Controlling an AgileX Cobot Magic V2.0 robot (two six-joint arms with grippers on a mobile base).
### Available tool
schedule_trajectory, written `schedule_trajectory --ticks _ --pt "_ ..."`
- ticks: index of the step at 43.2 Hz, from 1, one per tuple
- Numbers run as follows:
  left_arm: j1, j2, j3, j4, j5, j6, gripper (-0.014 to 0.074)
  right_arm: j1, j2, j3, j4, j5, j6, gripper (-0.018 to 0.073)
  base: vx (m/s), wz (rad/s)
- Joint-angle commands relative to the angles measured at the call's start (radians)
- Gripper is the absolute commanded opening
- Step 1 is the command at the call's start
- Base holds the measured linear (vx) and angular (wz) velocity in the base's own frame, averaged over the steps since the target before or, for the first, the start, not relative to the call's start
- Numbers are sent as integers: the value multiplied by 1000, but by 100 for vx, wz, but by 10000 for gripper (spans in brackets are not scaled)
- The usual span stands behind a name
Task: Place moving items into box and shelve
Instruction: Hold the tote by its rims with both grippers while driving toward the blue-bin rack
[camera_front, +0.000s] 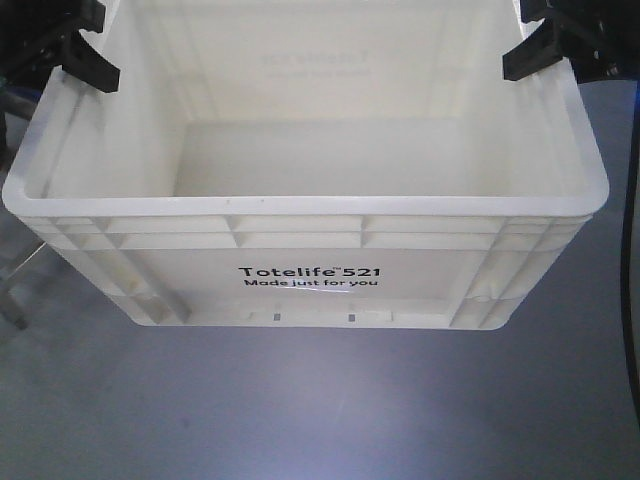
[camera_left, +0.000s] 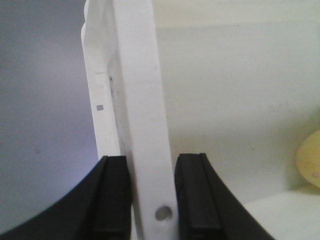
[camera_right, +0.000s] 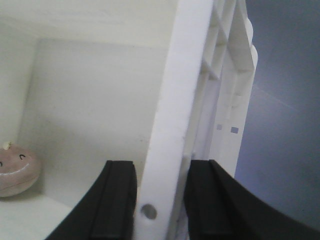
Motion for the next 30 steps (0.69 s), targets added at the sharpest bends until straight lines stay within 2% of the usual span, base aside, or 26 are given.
schedule_trajectory --ticks 1,16,30 --pt "-38 -57 -50 -320 -71 -1 -3 26 -43 -43 287 -91 -20 0 32 -60" --pt "-38 -57 -50 -319 -71 -1 -3 26 -43 -43 287 -90 -20 0 32 -57" --pt "-38 -57 -50 -319 -71 -1 -3 26 -43 -43 287 -90 -20 0 35 -33"
